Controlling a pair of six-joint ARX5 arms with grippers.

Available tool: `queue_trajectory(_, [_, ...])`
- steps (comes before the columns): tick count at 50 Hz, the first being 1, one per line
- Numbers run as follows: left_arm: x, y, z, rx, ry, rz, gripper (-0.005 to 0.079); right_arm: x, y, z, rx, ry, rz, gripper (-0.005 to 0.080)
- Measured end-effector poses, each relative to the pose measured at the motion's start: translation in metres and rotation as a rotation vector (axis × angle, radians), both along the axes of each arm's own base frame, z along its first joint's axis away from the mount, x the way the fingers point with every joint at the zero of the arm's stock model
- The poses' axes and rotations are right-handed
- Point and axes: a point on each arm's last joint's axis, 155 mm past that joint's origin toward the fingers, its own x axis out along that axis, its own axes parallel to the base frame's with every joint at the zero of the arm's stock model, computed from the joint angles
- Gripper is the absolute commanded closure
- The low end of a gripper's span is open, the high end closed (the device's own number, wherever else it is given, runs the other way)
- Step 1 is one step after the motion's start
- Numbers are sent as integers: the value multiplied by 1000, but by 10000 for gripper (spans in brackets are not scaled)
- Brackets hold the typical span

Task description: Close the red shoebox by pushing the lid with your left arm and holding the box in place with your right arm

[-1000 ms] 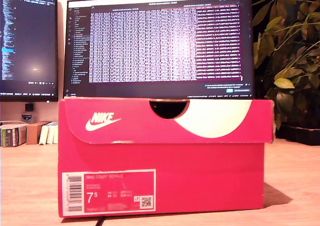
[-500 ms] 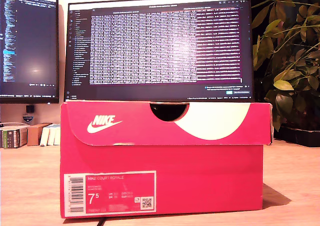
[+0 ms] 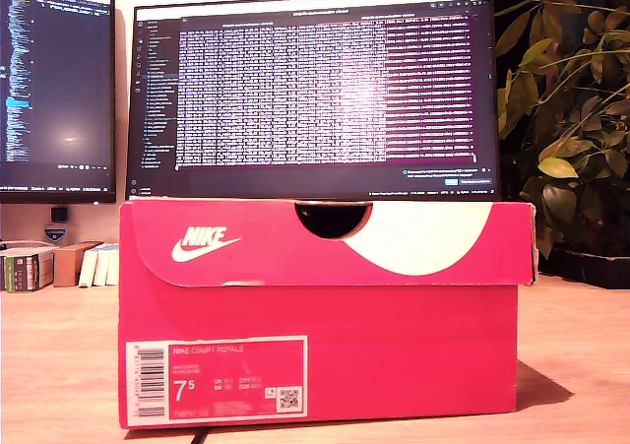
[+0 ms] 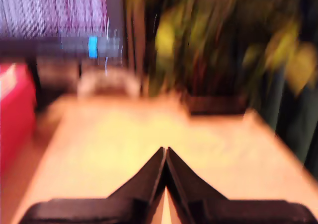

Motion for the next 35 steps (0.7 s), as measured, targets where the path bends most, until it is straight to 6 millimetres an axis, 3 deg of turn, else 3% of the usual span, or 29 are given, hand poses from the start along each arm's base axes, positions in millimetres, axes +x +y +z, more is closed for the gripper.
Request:
queue_trajectory(5, [1, 0, -15, -28, 33, 1, 762, 0, 9, -1, -13, 1, 45, 764])
queue_trajectory(15, [1, -2, -17, -47, 39, 2, 762, -2, 17, -12, -21, 48, 82, 764])
queue_trajectory(35, [0, 1, -23, -47, 65, 22, 761, -2, 16, -12, 14, 48, 75, 764])
